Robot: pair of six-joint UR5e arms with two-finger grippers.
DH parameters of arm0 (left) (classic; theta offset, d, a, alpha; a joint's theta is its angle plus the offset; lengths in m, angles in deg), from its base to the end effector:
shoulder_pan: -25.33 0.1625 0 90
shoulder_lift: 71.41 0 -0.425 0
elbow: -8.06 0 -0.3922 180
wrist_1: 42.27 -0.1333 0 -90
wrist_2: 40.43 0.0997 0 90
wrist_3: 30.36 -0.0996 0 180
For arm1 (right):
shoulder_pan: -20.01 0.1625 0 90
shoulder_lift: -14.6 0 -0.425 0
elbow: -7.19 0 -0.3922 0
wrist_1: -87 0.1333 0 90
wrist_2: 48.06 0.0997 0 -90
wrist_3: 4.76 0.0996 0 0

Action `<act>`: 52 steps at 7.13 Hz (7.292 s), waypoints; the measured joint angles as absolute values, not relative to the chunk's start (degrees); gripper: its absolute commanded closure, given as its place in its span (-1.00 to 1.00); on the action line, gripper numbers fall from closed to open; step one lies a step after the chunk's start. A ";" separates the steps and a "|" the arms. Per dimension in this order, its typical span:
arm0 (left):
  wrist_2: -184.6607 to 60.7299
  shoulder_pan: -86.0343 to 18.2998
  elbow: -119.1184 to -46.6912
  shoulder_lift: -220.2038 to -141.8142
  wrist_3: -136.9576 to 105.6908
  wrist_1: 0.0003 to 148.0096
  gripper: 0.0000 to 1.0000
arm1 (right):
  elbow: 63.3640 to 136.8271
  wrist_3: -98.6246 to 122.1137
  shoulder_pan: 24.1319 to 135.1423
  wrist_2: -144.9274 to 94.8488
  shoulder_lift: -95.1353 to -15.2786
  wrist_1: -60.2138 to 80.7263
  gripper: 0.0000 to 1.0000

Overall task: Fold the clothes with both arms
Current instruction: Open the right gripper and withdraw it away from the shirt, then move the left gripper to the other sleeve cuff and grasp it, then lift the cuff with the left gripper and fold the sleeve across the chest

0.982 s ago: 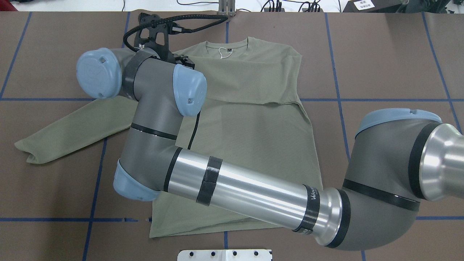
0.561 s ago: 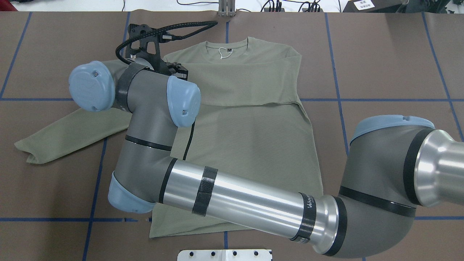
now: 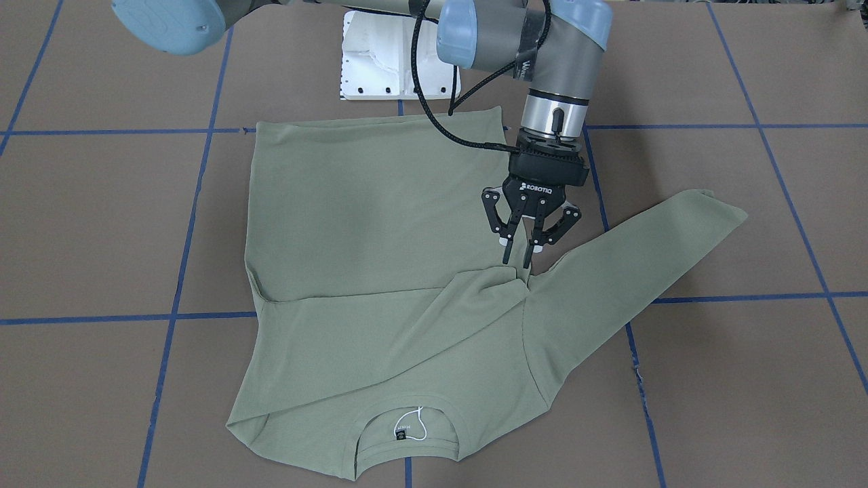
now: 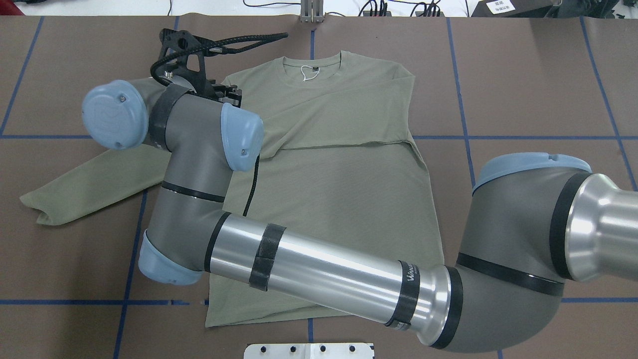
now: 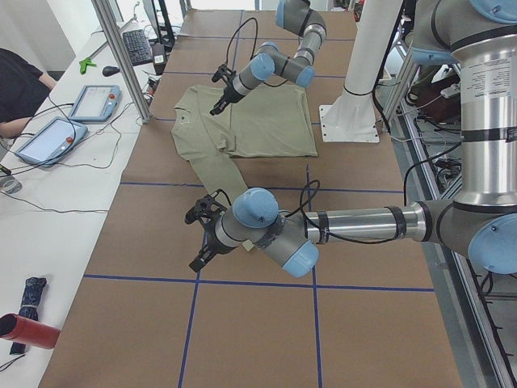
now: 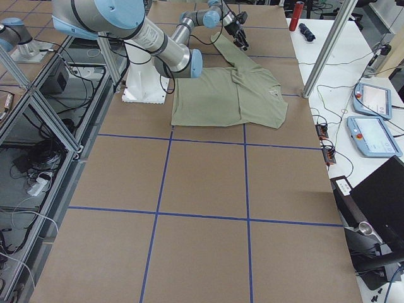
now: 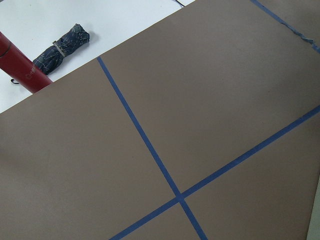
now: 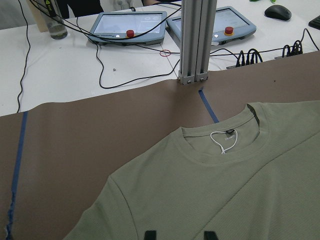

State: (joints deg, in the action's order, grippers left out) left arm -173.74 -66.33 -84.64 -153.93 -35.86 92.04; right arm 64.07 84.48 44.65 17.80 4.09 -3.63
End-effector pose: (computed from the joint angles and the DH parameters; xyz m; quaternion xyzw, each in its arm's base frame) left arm -0.0782 -0.4565 0.6090 0.3354 0.3270 0.1540 0.8700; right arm -0.6757 -0.5014 -0.0518 0.2715 -0.3284 0.2659 0.8647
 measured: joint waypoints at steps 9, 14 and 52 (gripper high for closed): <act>-170.39 -51.03 -84.19 -148.16 -20.45 110.01 -1.00 | 98.54 36.00 80.91 70.88 -34.62 -6.06 -1.00; -159.26 -34.16 -83.61 -145.95 -16.66 111.86 -0.78 | 114.47 16.08 94.67 81.96 -59.13 -5.86 -1.00; -164.79 -37.04 -93.47 -177.13 -21.35 60.84 1.00 | 114.83 6.64 99.11 81.68 -66.21 -6.32 -1.00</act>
State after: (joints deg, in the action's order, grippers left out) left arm -164.79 -37.04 -93.47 -177.13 -21.35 60.84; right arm 114.83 6.64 99.11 81.68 -66.21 -6.32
